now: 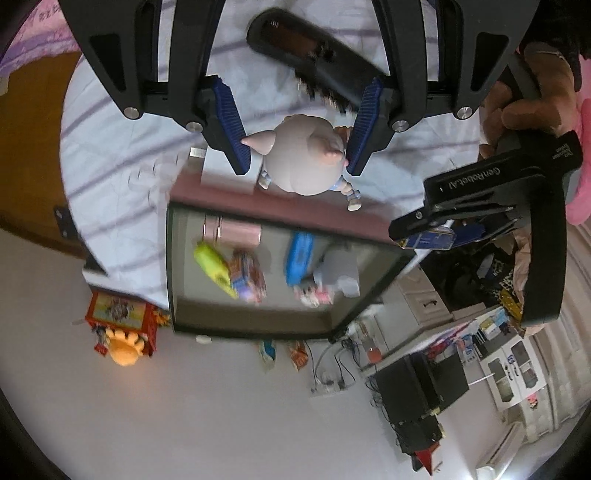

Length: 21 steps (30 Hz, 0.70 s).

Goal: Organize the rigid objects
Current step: 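Carry the doll figure and blue box into the box and release both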

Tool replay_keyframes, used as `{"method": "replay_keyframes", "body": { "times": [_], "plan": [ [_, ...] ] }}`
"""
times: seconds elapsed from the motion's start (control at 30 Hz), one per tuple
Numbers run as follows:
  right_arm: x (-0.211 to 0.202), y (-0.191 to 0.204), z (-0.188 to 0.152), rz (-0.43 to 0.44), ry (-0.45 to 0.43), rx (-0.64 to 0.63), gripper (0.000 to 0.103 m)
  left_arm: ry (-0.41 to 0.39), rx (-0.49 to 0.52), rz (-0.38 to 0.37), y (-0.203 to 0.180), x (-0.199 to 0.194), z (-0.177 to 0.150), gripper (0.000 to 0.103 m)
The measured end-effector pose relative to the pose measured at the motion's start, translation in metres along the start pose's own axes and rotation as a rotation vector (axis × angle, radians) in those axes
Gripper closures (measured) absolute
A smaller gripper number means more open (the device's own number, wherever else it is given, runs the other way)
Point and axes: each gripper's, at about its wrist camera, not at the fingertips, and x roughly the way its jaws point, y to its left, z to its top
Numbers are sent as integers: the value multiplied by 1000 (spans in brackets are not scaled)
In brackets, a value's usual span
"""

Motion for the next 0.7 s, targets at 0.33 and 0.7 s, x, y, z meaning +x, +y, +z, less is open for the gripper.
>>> {"method": "replay_keyframes", "body": {
  "times": [0.33,0.7],
  "plan": [
    [10,-16,90,-48,-99,-36,48,-35,29,-7,-6,26,89,19],
    [100,-73,148,-136,-21,43,48,52,55,41,-13,122,144,19]
  ]
}}
